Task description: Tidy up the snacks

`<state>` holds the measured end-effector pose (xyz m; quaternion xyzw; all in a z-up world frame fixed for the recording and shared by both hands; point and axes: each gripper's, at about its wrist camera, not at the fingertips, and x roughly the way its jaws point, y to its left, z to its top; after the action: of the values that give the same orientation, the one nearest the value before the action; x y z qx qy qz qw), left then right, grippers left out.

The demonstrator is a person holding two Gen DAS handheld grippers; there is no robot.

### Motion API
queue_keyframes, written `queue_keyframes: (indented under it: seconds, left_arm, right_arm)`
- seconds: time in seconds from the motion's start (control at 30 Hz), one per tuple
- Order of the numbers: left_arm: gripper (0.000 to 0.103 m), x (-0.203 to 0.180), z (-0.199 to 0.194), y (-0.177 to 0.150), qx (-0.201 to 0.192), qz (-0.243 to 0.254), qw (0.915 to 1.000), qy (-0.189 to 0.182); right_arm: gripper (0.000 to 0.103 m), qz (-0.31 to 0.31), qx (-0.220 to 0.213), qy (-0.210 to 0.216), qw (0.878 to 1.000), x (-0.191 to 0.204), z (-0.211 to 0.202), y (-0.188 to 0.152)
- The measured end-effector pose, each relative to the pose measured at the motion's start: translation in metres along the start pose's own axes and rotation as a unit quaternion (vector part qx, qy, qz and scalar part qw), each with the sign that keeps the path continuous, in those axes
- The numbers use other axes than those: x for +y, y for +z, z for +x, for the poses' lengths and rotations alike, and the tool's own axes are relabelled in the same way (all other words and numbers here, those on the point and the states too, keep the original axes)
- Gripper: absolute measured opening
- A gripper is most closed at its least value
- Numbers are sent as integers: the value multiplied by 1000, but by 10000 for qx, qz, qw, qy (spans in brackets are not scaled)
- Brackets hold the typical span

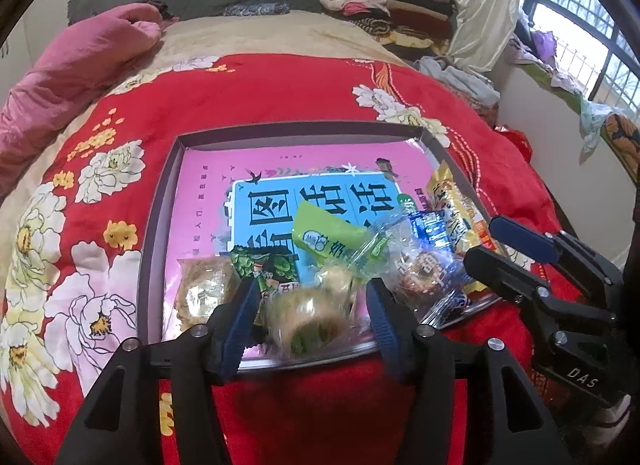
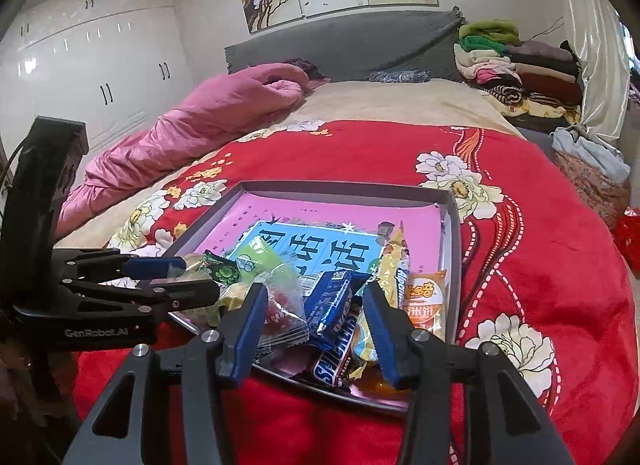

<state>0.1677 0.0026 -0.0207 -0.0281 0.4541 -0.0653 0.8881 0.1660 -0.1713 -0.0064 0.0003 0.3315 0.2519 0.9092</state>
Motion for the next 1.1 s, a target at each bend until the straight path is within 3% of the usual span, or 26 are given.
queue_keyframes:
  seconds: [0.17, 0.47, 0.8, 1.1]
  left_arm:
    - [68, -2, -8, 1, -70, 12, 10000, 5]
    - [78, 2, -27, -1, -340, -19, 9992, 200]
    - [78, 5, -62, -21, -471, -83, 9979, 446]
    - [78, 7, -87, -57, -332, -171, 9964, 755]
  right_arm:
    - [53, 176, 9, -208, 9996, -7, -4, -2]
    - [70, 168, -343, -697, 9968, -5, -25, 0]
    - [86, 617, -494, -736, 9942, 14, -48, -9]
    - [90, 444, -295, -940, 9941, 54, -75, -35]
